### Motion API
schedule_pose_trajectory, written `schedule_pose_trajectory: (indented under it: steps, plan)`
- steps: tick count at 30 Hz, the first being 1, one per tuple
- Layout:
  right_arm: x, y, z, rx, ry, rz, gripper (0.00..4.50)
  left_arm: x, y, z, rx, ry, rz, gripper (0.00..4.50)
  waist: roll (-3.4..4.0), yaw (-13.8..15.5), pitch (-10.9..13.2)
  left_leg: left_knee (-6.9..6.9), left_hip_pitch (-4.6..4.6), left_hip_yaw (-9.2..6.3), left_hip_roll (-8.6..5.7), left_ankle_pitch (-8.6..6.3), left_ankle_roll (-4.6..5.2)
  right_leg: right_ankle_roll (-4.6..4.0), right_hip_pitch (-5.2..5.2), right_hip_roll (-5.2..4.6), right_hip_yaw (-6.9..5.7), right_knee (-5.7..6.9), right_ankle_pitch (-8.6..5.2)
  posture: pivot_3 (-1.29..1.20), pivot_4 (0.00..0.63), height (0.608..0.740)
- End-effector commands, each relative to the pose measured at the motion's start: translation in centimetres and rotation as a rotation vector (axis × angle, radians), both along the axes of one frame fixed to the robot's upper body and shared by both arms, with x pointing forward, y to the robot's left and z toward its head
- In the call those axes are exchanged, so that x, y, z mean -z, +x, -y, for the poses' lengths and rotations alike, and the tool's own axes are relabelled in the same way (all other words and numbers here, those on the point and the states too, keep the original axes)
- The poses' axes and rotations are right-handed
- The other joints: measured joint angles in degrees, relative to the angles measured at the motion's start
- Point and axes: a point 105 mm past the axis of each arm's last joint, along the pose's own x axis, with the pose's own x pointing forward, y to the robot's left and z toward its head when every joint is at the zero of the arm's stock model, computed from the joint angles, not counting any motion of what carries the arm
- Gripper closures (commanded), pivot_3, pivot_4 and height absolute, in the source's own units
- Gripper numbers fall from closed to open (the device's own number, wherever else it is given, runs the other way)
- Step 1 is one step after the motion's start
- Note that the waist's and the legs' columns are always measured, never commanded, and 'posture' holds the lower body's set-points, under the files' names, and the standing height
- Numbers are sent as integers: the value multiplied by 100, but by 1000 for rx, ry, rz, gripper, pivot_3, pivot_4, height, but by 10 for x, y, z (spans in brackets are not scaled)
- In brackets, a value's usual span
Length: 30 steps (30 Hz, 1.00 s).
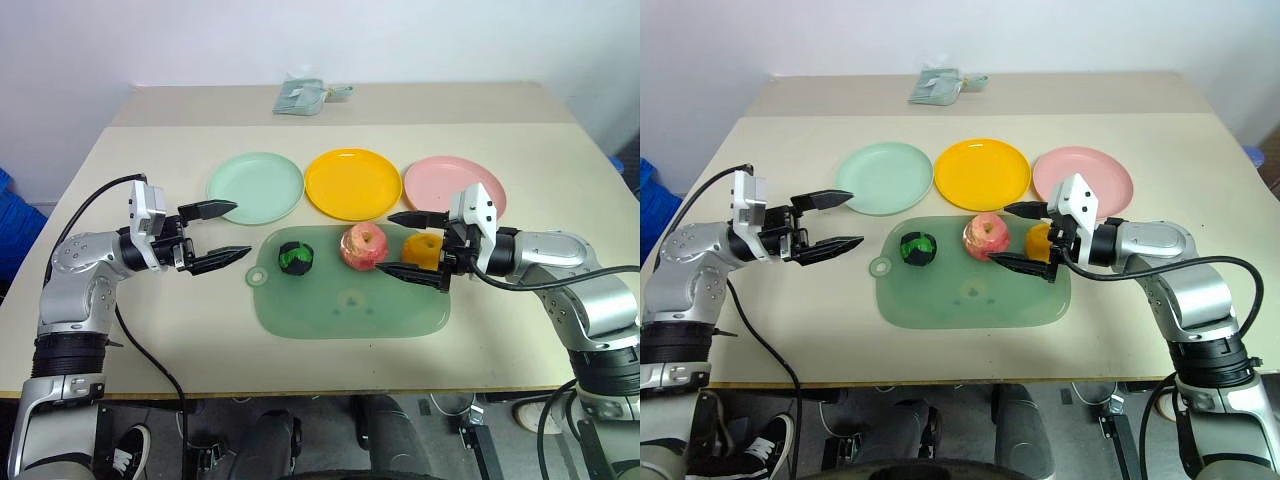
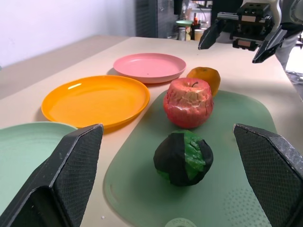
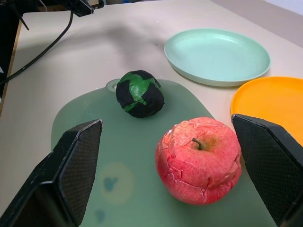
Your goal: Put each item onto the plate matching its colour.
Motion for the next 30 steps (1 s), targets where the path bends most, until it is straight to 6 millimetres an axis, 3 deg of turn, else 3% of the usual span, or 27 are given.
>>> schedule_pose_trajectory:
  steps: [1,9,16,21,30]
  plan:
    - [-15,3,0,10,6,64,40,-9,-1,6,22,21,50,0,0,0,0,0,0,0,0,0,0,0,0,0,0,0,0,0,150,740]
    - [-21,1,-4,6,29,66,40,-10,1,15,59,10,51,0,0,1,0,0,-1,0,0,1,-2,0,0,0,0,1,0,0,150,740]
    - [-30,-11,3,-9,36,77,40,9,8,48,156,47,42,0,0,20,0,2,-1,0,-3,1,-1,0,5,-2,0,0,0,0,150,740]
    - [-33,-11,1,-8,46,77,40,19,21,58,160,108,79,0,0,-1,0,1,2,1,-2,1,-1,0,6,2,0,-1,0,0,150,740]
    - [-30,-10,-6,-8,59,75,40,47,24,84,161,182,146,0,0,18,0,2,0,0,-2,1,-2,0,6,-2,0,0,0,0,150,740]
